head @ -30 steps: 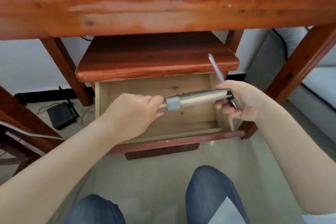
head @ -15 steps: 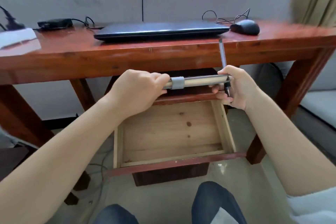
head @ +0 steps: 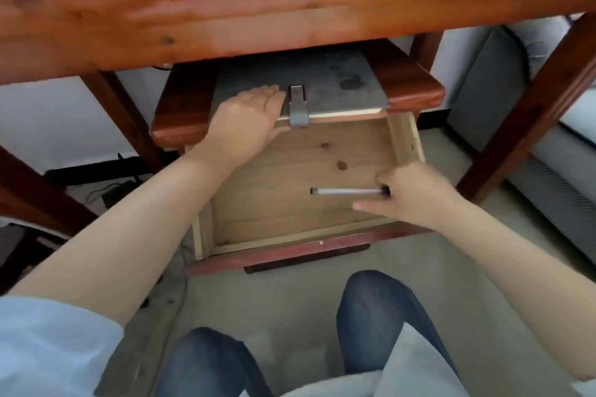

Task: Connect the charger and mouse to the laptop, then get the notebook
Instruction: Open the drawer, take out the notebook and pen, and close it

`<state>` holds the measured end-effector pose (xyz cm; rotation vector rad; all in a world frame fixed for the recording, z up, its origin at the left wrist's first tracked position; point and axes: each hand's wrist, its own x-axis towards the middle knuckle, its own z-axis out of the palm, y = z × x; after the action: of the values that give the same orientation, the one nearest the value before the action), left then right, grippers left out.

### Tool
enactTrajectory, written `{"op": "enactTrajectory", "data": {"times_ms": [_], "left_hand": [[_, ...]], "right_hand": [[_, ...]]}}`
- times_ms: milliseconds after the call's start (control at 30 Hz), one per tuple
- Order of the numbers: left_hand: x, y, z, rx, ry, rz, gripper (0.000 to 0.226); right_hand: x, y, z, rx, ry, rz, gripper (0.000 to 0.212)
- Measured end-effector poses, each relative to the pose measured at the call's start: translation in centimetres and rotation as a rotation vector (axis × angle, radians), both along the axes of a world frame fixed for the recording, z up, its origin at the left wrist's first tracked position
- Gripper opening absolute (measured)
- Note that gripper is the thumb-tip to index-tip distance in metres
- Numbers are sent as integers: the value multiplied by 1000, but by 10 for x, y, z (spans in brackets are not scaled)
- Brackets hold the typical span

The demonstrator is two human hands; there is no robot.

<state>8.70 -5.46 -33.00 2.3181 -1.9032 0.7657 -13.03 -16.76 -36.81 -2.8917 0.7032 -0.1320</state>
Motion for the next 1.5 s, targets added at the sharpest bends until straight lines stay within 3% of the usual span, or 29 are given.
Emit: {"op": "enactTrajectory", "data": {"times_ms": [67,167,200,267,500,567,633,667,733,800,967,1200,1500], "left_hand": [[2,-4,-5,6,61,50,58],[2,-5,-5,21,81,62,62],[2,-4,-3,29,76,60,62],[1,-3,1,42,75,57,63],[-4,3,13,161,-34,33,53],[-3,4,18,126,-78,4,45],[1,3,28,57,-64,-22,38],[2,3,32,39,-62,-34,36],[4,3,35,21,-54,-57,36],[4,5,33,7,-22,-79,36],[-2,14,37,-24,-75,-141,32],[-4,26,42,-58,-203,-134,38],[1,30,35,-54,-199,-164,34]], "right_hand": [[-9,20,-23,-83,257,116,56],[-12,42,-48,-209,228,98,35],[-15,46,-55,-303,131,96,29],[-21,50,-65,-377,-105,67,41],[-26,42,-66,-462,-686,94,38],[-19,34,-60,-528,-719,123,37],[-13,26,-60,-593,-682,108,16],[-12,23,-63,-593,-609,73,16],[-12,19,-79,-579,-367,47,58],[-11,16,-92,-540,-207,11,82],[3,8,-102,-479,-107,-11,100],[44,7,-87,-344,-148,-100,74],[65,-34,-87,-95,-175,48,57]]}}
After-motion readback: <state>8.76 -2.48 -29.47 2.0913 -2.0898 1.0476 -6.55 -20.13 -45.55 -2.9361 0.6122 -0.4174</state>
